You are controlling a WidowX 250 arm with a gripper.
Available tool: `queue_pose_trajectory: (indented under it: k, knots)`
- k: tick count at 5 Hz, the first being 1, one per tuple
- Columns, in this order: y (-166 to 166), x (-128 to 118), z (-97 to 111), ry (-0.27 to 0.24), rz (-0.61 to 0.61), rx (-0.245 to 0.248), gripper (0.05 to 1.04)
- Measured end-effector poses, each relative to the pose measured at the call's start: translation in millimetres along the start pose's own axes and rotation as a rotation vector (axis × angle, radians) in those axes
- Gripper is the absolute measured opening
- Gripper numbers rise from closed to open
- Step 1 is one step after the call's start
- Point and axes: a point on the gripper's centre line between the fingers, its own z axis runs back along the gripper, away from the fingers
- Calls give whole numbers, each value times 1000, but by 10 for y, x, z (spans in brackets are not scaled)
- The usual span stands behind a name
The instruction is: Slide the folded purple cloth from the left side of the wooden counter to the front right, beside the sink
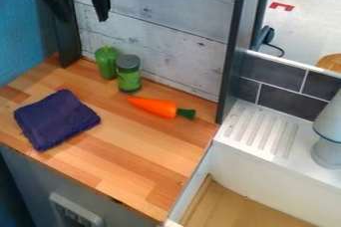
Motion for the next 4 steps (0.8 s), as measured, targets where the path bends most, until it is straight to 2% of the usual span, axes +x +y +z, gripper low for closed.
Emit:
queue_pose_trajectory:
  k: [1,3,4]
  knots:
    - [17,-45,-109,35,4,3,1001]
    - [21,-52,-139,42,8,4,1001]
    - [240,-189,-580,122,34,68,1001]
